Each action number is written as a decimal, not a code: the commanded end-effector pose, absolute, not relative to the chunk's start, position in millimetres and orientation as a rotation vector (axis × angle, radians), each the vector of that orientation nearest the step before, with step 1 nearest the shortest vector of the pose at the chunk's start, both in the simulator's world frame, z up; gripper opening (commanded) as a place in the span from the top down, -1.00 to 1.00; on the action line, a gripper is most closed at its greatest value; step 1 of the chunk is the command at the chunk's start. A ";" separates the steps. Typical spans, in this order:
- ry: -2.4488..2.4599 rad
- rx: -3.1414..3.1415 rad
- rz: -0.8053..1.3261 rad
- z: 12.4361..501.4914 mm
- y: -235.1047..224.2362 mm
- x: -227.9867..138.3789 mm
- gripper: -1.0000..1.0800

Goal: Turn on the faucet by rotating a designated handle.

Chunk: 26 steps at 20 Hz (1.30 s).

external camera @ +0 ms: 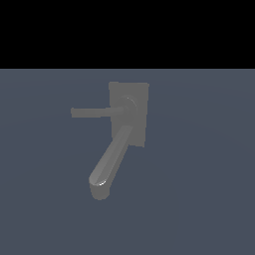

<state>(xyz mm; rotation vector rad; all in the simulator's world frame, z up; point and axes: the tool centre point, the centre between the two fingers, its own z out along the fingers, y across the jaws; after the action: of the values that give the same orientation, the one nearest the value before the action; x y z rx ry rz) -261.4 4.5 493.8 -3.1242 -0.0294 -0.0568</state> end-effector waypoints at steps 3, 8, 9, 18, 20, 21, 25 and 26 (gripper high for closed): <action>-0.028 -3.128 -0.062 494.4 4.3 -261.2 1.00; -0.013 -3.176 -0.115 500.7 1.7 -258.9 1.00; -0.008 -3.192 -0.134 502.9 0.9 -258.1 1.00; 0.061 -3.412 -0.432 540.5 -6.0 -248.7 1.00; 0.079 -3.477 -0.537 553.9 -5.9 -246.3 1.00; 0.088 -3.510 -0.595 561.3 -5.2 -245.2 1.00; 0.114 -3.637 -0.845 592.0 1.8 -241.2 1.00; 0.118 -3.666 -0.910 599.6 4.8 -240.4 1.00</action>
<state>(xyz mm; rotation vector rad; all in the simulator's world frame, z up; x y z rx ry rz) -241.7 0.6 587.7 -3.6219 0.1115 -0.8088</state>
